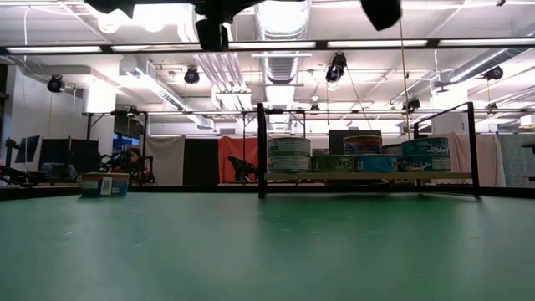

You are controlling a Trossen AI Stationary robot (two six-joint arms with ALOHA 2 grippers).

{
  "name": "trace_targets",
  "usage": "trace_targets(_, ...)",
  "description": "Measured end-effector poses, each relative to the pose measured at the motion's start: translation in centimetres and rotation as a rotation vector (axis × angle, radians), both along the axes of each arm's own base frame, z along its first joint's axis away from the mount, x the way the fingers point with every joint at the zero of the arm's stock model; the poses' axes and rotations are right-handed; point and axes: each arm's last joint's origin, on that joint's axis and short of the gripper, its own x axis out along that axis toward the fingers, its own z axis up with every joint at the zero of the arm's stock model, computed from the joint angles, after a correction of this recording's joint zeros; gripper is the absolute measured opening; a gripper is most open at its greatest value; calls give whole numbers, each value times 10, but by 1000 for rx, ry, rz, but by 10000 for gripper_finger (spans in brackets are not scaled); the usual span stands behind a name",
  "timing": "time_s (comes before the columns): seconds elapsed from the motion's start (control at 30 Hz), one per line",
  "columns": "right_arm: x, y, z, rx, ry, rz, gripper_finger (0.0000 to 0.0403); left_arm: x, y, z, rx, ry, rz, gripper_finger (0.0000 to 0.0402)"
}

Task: Stack canned seafood by type on shelf
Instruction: Stack the blue/pink tuna can on top of the blue/pink tuna can on the shelf

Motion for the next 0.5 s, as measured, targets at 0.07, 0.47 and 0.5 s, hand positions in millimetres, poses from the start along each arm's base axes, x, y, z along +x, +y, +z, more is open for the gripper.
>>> trace_targets(0.07,7,-1,3,-3,-5,-28,230,1,-1,1,-7,-5,-14,176)
trace_targets(0.47,22,-7,8,-40,16,-67,224,1,-4,2,10,-24,-42,176)
trace_targets(0.5,23,-7,9,-47,20,-66,223,1,-4,3,19,-29,-46,176)
